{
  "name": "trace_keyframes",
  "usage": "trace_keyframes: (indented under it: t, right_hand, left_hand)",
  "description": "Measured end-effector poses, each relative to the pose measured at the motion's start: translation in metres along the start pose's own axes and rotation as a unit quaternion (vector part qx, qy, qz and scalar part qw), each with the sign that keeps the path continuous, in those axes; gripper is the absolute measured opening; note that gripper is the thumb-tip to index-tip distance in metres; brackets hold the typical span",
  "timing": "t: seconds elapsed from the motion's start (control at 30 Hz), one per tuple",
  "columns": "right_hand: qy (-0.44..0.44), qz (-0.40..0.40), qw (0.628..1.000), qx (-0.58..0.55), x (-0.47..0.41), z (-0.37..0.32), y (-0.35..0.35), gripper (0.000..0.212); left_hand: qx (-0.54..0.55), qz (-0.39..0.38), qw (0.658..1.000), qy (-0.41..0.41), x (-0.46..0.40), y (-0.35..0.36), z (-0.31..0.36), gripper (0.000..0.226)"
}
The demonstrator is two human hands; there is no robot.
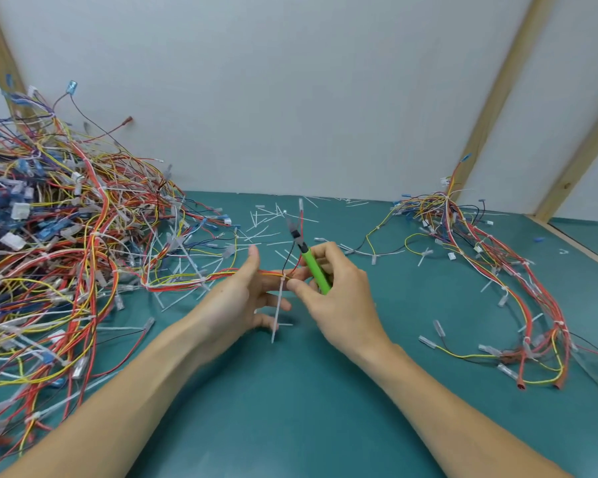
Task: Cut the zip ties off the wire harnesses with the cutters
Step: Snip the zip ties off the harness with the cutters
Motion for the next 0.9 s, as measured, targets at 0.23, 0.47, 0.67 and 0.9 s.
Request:
trace_keyframes:
  t: [0.23,0.47,0.67,0.9]
  right_hand:
    - [0.189,-0.049,0.966,-0.169,-0.015,0.008,-0.021,0.013]
    - [0.224,-0.264,0.906,-0.245,-0.010,0.005,-0.022,0.017]
    - [0.253,-0.332,0.867,-0.273,-0.009,0.006,-0.027,0.028]
    - [0.168,-0.224,0.928,-0.244,-0.013,0.004,-0.038,0.033]
  left_hand:
    - [-0.398,0.119,0.770,0.484,0.028,0.012,0.009,0.030]
    - [-0.569,0.038,0.691,0.444,0.019,0.004,0.014,0.029]
    - [-0.594,0.043,0.697,0.401,0.016,0.000,0.015,0.022]
    - [-0.525,-0.008,0.797,0.300,0.023,0.002,0.015,0.031]
Point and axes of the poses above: each hand's wrist, its own x-axis away from the middle knuckle, its own y-axis out of the palm, z = x × y, the point moved 1 cm from there along -x, towards the middle knuckle, and after that the axes turned 12 degrees about x, right-handed, at the moved point
